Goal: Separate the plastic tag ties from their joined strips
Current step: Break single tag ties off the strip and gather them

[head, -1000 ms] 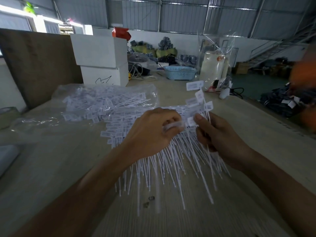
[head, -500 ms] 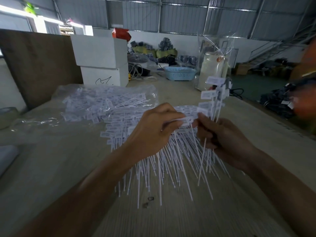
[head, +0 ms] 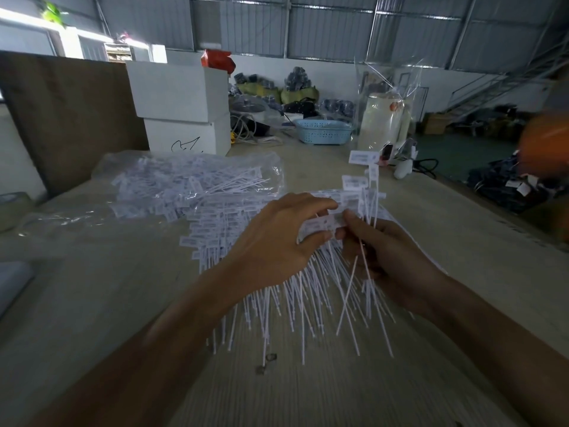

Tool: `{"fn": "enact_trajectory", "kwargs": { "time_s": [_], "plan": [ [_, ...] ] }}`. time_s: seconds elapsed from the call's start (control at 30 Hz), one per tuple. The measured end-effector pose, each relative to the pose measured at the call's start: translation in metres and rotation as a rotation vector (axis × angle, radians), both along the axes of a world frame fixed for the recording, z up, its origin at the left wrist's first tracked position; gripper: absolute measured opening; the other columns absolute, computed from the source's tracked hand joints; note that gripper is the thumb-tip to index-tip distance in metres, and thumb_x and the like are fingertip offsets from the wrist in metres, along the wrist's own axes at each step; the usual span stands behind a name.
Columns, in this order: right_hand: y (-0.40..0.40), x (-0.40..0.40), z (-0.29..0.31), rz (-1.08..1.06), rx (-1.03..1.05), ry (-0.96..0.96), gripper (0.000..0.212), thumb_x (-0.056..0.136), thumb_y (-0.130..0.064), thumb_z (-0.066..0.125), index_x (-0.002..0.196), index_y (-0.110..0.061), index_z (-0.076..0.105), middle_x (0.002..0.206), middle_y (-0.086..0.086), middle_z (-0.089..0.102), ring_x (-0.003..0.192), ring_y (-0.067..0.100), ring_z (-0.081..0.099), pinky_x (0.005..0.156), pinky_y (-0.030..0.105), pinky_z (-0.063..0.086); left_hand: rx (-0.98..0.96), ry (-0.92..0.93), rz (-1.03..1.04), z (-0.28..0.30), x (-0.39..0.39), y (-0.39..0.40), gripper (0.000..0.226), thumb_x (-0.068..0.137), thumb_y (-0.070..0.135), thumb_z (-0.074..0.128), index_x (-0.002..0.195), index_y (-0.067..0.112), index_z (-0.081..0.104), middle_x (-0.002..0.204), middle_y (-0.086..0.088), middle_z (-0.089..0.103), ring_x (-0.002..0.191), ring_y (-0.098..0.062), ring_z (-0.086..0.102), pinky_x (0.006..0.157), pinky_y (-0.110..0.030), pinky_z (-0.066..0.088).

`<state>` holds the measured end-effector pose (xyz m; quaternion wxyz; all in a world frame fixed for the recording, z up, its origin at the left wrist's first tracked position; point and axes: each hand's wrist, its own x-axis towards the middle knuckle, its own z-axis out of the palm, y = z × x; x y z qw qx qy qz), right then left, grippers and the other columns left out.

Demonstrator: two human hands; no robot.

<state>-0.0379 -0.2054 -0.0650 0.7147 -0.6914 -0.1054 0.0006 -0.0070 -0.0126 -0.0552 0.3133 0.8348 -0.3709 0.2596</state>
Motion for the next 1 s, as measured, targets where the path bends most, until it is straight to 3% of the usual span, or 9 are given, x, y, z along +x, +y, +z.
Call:
{"fn": "enact_trajectory", "kwargs": {
  "time_s": [0.17,0.37,0.43,0.53,0.63,0.73,0.83,0.93,1.0],
  "plan": [
    [0.002,-0.002,0.003,-0.001,0.112,0.061,0.036,0.097,-0.041,0.056,0.076,-0.012,0.063,0.059,0.002,0.035,0.045,0.013,0.024,0.038,0.022,0.027,0.073,0.017,0.065,0.001,0.001,0.003,0.038,0.093,0.027,0.064,0.131,0.027,0.060,0.126,0.008,0.064,0.113,-0.013,0.056,0.096,-0.033,0.045],
    [0.006,-0.007,0.005,-0.084,-0.135,-0.080,0.041,0.096,-0.045,0.053,0.071,-0.013,0.056,0.057,0.002,0.040,0.046,0.015,0.031,0.046,0.028,0.024,0.051,0.004,0.076,0.000,0.001,0.003,0.028,0.100,0.027,0.054,0.126,0.024,0.065,0.122,0.005,0.069,0.111,-0.016,0.063,0.091,-0.041,0.052],
    [0.006,-0.009,0.006,-0.141,-0.291,-0.209,0.043,0.093,-0.049,0.051,0.066,-0.016,0.050,0.055,-0.003,0.041,0.046,0.010,0.035,0.047,0.022,0.031,0.042,0.029,0.048,0.001,0.001,0.003,0.026,0.101,0.025,0.053,0.122,0.022,0.067,0.115,0.005,0.071,0.103,-0.014,0.066,0.086,-0.039,0.054],
    [0.006,-0.009,0.005,-0.165,-0.384,-0.378,0.039,0.098,-0.039,0.048,0.062,-0.023,0.047,0.052,-0.010,0.042,0.046,0.002,0.037,0.050,0.012,0.033,-0.029,0.089,-0.038,0.002,0.002,0.002,0.018,0.099,0.018,0.058,0.109,0.017,0.073,0.097,0.009,0.075,0.084,-0.004,0.069,0.078,-0.031,0.056],
    [0.006,-0.008,0.003,-0.183,-0.516,-0.513,0.033,0.101,-0.034,0.044,0.068,-0.036,0.048,0.056,-0.012,0.043,0.049,0.003,0.038,0.052,0.012,0.031,-0.146,0.254,-0.118,0.002,0.005,0.005,0.018,0.097,0.013,0.060,0.089,0.012,0.076,0.081,0.005,0.075,0.067,0.000,0.067,0.066,-0.020,0.052],
    [0.007,-0.007,0.003,-0.192,-0.540,-0.555,0.037,0.100,-0.034,0.043,0.068,-0.050,0.052,0.058,-0.013,0.045,0.052,0.003,0.040,0.053,0.012,0.032,-0.209,0.350,-0.158,0.003,0.005,0.004,0.016,0.096,0.009,0.060,0.092,0.006,0.076,0.078,0.000,0.075,0.062,-0.006,0.067,0.064,-0.018,0.049],
    [0.003,-0.006,0.004,-0.221,-0.502,-0.547,0.036,0.099,-0.036,0.045,0.065,-0.045,0.055,0.056,-0.013,0.046,0.050,0.001,0.042,0.053,0.009,0.034,-0.294,0.413,-0.265,0.005,0.003,0.003,0.015,0.096,0.001,0.058,0.099,-0.004,0.071,0.079,-0.008,0.072,0.066,-0.019,0.067,0.064,-0.025,0.053],
    [0.000,-0.006,0.006,-0.327,-0.542,-0.496,0.038,0.096,-0.049,0.042,0.068,-0.026,0.052,0.054,-0.012,0.048,0.048,0.001,0.041,0.050,0.012,0.033,-0.339,0.474,-0.385,0.009,-0.001,0.001,0.015,0.095,-0.003,0.056,0.101,-0.009,0.068,0.081,-0.017,0.069,0.069,-0.023,0.065,0.069,-0.038,0.056],
    [-0.007,-0.003,0.011,-0.432,-0.356,-0.339,0.044,0.099,-0.050,0.042,0.073,-0.016,0.054,0.056,-0.009,0.049,0.050,0.004,0.041,0.049,0.019,0.036,-0.327,0.468,-0.439,0.011,-0.004,0.000,0.016,0.094,-0.003,0.056,0.103,-0.008,0.069,0.083,-0.020,0.068,0.070,-0.018,0.066,0.068,-0.032,0.056]
  ]
}}
